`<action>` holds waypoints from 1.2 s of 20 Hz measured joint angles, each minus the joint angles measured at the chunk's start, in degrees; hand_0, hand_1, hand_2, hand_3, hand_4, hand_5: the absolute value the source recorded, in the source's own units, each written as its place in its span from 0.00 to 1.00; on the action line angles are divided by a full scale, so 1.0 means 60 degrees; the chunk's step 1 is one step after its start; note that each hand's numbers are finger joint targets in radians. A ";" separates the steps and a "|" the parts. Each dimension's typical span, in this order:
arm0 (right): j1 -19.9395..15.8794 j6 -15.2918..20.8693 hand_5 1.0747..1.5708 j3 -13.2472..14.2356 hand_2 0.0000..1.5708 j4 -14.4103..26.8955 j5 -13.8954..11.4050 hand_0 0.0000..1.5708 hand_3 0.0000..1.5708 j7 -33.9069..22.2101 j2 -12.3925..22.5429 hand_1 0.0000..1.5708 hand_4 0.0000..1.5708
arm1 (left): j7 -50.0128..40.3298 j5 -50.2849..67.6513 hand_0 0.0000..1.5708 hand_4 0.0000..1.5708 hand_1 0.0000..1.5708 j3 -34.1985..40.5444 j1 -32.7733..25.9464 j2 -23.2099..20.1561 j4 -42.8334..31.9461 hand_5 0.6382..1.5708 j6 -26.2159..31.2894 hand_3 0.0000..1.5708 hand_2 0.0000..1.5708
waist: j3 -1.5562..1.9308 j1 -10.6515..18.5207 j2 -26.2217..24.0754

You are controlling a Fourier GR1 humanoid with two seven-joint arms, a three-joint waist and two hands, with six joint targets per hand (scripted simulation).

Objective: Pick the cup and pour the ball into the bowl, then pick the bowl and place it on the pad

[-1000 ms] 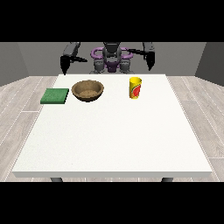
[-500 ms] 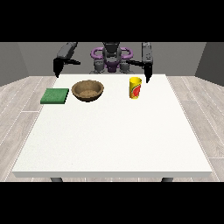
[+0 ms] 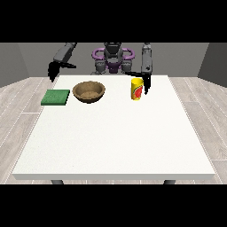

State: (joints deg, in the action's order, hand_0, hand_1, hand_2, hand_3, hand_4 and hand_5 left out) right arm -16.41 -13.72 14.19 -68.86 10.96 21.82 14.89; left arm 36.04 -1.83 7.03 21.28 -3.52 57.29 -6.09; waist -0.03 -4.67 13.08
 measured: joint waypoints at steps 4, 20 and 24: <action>-0.0235 -0.0290 0.98 0.0247 0.00 0.0347 0.0170 0.00 0.00 0.0127 0.0344 0.00 0.00 | 0.0794 0.0083 0.00 0.00 0.00 0.0301 0.0428 -0.0119 -0.1048 0.64 0.0015 0.00 0.00 | 0.0001 -0.0034 0.0171; -0.0685 -0.1237 0.97 0.0902 0.00 0.1303 0.0694 0.00 0.00 0.0304 0.1377 0.00 0.00 | 0.0853 -0.2175 0.85 0.62 0.85 -0.0021 0.1368 -0.0247 -0.2379 0.96 -0.3953 1.00 1.00 | 0.0033 -0.0600 0.0253; -0.0425 -0.1297 0.98 0.1154 0.05 0.2382 0.0585 0.00 0.00 0.0397 0.1663 0.00 0.00 | -0.0555 -0.3231 0.88 0.65 0.88 -0.0918 0.1444 -0.0269 -0.2103 0.96 -0.4244 1.00 1.00 | 0.0029 -0.0041 -0.0776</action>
State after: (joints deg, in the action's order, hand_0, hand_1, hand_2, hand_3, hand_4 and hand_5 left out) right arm -18.96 -21.50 21.11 -54.57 14.47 24.20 24.87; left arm 32.71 -21.22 1.52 29.94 -5.13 44.67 -31.55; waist 0.15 -4.92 8.42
